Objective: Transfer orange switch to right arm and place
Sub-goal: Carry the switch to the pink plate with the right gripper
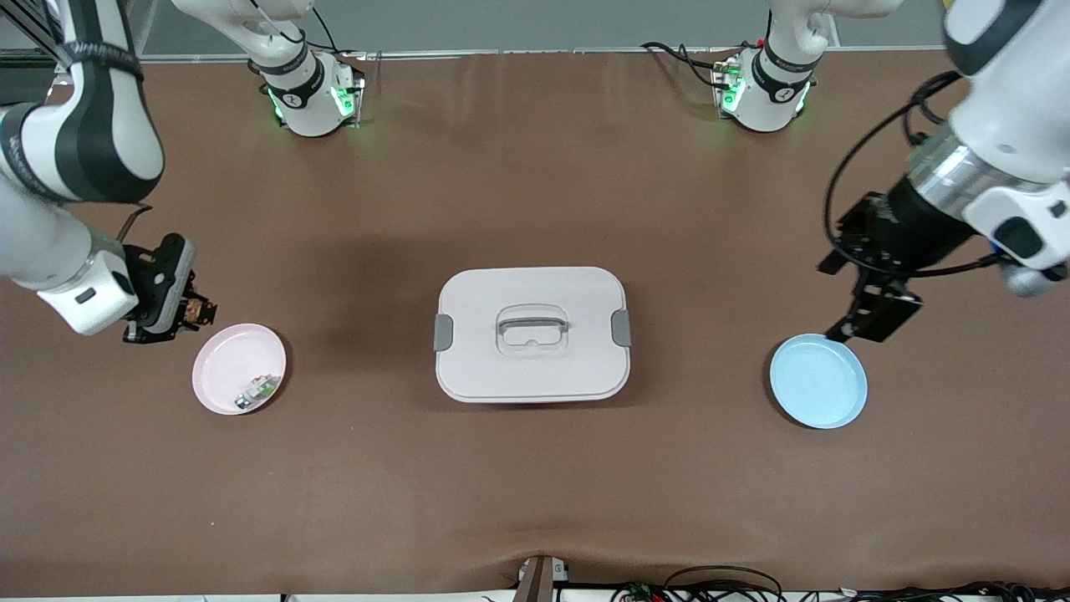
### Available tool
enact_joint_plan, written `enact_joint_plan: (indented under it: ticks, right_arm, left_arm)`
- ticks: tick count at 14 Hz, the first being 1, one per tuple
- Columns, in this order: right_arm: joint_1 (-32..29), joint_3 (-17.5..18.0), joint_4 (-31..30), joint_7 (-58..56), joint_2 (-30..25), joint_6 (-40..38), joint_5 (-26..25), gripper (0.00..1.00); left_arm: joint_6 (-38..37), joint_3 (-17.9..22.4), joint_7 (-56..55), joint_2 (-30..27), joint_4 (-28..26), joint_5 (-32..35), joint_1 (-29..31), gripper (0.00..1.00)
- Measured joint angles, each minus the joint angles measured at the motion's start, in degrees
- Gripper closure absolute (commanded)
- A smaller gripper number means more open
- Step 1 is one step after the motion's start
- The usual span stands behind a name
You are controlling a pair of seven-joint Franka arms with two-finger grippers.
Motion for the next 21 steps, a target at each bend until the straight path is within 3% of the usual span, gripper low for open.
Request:
enact_joint_plan:
  ticks: [4,9,13,16,19,21]
  right_arm:
    - [-2.78,0.01,-5.12,-3.94,2.51,9.19,-2.83,1.0]
    - [-4.66,0.01,-8.51,-3.79,5.5,14.38,-3.42,1.0]
    - [-5.06,0.08,-14.61,-2.09,6.2,23.15,-3.58,1.0]
    - [-5.03,0.32,-16.67,-0.03,6.95,28.23,-7.33,1.0]
    - [-4.99,0.56,-17.23,4.15,8.8,31.97,-12.81,1.0]
    - [-4.97,0.62,-17.65,4.91,10.09,34.42,-13.6,1.0]
  left_arm:
    - [-6.4,0.04,18.76,-1.15,-0.1,-2.03,8.84,0.0]
    - [-9.79,0.04,41.07,-2.29,-1.89,-2.22,16.78,0.0]
    - [-9.93,0.02,60.92,-2.72,-6.59,0.16,17.97,0.0]
    - [-9.07,-0.26,78.25,-3.01,-9.09,0.88,17.83,0.0]
    - [-8.5,-0.56,83.75,-3.6,-10.43,0.88,17.47,0.0]
    - [-8.37,-1.71,84.06,-4.09,-10.57,0.88,17.4,0.0]
